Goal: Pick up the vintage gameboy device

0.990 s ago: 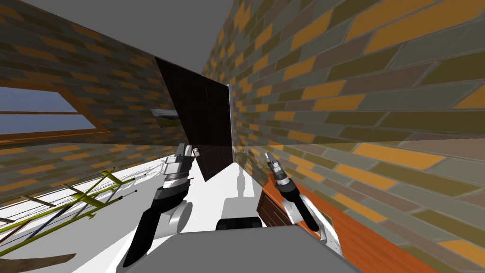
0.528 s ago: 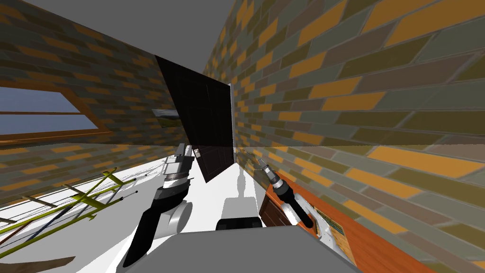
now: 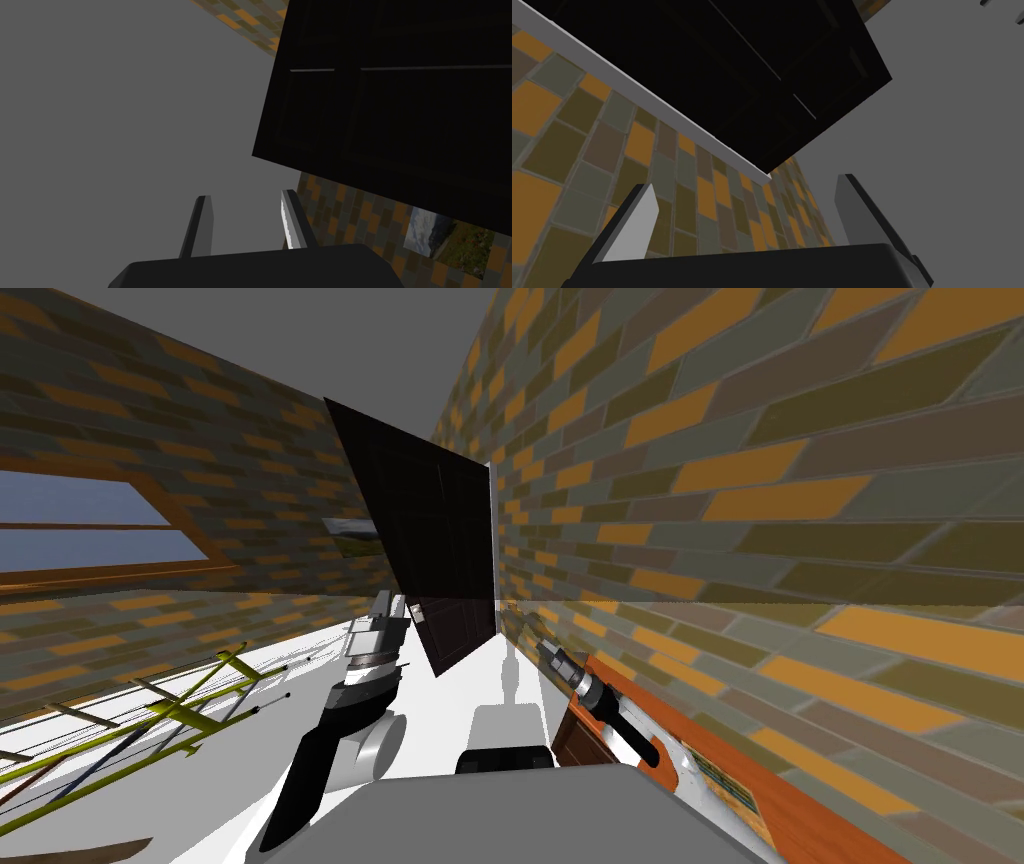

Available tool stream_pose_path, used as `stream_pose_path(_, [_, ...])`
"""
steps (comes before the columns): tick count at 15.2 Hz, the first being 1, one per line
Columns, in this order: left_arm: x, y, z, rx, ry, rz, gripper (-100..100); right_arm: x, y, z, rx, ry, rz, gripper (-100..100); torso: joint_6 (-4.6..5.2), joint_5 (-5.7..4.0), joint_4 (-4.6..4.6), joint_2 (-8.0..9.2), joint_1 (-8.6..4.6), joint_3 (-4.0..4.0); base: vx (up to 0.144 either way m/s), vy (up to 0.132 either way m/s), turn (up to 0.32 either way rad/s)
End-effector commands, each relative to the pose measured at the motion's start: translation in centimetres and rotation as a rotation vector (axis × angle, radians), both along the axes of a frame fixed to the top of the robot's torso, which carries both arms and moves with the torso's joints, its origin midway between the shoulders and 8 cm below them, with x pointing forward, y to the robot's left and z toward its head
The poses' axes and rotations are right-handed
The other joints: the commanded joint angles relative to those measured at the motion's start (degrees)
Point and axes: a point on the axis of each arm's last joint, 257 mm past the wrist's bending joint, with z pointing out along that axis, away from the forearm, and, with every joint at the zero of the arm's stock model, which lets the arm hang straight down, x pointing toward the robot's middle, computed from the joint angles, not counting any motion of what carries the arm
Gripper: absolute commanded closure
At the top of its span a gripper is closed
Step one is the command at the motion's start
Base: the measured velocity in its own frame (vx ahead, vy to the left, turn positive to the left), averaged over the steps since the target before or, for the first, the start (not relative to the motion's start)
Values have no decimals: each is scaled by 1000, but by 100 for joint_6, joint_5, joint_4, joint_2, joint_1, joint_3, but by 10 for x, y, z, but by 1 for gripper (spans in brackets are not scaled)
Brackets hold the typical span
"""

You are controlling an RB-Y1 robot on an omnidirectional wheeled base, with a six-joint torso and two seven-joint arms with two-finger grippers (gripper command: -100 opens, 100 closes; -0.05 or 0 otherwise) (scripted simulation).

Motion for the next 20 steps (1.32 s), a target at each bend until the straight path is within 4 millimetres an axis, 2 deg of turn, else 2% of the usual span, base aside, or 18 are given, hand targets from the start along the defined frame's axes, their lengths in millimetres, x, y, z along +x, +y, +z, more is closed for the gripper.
stream_pose_path(1, [0,0,0,0,0,0,0,-4,-4,-25,-67,32,18,-100,0,0,0,0,0,0,85,33,18])
stream_pose_path(2, [0,0,0,0,0,0,0,-9,-2,-46,-128,52,46,-100,1,0,-1,-1,-3,-1,86,36,22])
stream_pose_path(3, [0,0,0,0,0,0,0,-8,-7,-52,-143,62,43,-100,1,-1,-1,-2,-3,-2,86,31,13])
stream_pose_path(4, [0,0,0,0,0,0,0,-15,-7,-69,-204,77,74,-100,1,-1,-1,-3,-4,-2,89,30,19])
stream_pose_path(5, [0,0,0,0,0,0,0,-14,-13,-77,-219,91,68,-100,1,-1,-1,-3,-6,-2,78,26,17])
stream_pose_path(7, [0,0,0,0,0,0,0,-14,-14,-78,-220,93,66,-100,2,-2,0,5,-9,2,41,12,2])
stream_pose_path(8, [0,0,0,0,0,0,0,-21,-21,-100,-294,115,95,-100,2,-2,2,13,-12,7,45,9,13])
stream_pose_path(10, [0,0,0,0,0,0,0,-21,-24,-104,-299,123,90,-100,2,-3,3,14,-14,7,46,7,8])
stream_pose_path(11, [0,0,0,0,0,0,0,-28,-33,-124,-373,145,117,-100,2,-3,3,16,-14,9,50,5,13])
stream_pose_path(12, [0,0,0,0,0,0,0,-28,-36,-128,-378,153,112,-100,2,-3,3,14,-16,8,56,7,15])
stream_pose_path(13, [0,0,0,0,0,0,0,-36,-48,-151,-450,180,134,-100,2,-3,3,13,-16,7,78,13,12])
stream_pose_path(14, [0,0,0,0,0,0,0,-36,-51,-152,-458,182,134,-100,2,-3,2,7,-14,4,81,21,10])
stream_pose_path(17, [0,0,0,0,0,0,0,-54,-80,-190,-599,230,181,-100,2,-2,-1,-2,-13,-1,89,13,9])
stream_pose_path(20, [0,0,0,0,0,0,0,-64,-111,-213,-693,269,194,-100,3,-3,0,1,-19,0,75,0,4])
